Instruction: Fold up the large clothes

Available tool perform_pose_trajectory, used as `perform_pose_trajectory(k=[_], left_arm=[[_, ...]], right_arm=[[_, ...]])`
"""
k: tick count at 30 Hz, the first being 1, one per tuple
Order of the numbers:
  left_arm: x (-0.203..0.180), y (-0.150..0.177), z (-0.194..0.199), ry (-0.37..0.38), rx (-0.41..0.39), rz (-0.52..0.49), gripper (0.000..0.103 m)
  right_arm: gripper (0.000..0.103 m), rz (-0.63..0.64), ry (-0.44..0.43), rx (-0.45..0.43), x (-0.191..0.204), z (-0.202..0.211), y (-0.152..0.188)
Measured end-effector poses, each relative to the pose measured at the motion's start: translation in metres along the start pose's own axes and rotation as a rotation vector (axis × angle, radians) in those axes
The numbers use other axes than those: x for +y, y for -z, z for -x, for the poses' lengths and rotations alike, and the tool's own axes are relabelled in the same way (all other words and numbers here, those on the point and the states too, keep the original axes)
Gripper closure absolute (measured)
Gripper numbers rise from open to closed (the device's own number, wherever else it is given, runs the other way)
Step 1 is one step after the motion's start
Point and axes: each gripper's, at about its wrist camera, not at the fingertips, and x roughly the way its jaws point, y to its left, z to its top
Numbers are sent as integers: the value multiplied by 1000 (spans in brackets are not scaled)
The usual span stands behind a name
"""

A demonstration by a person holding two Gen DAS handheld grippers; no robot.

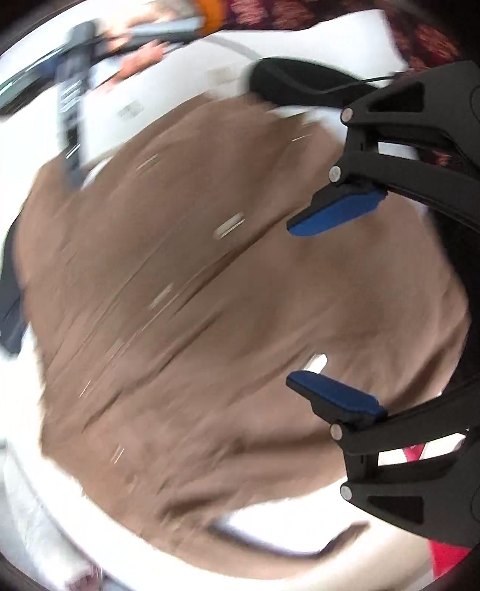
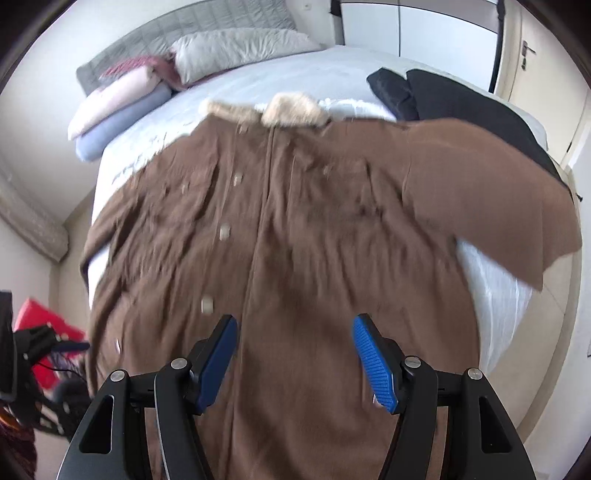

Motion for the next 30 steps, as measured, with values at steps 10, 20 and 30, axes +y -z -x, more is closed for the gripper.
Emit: perform_pose_trajectory(k=[10, 20, 30], left_arm=[[150, -243, -8, -139, -162, 242, 27], [240, -381, -173, -23, -34, 529, 29], [286, -320, -233, 312, 23, 717, 33]], right_arm=[[36, 72, 17, -38, 8, -43, -171], [36, 109, 63, -62, 18, -194, -313], [52, 109, 36, 57, 19, -312, -328]])
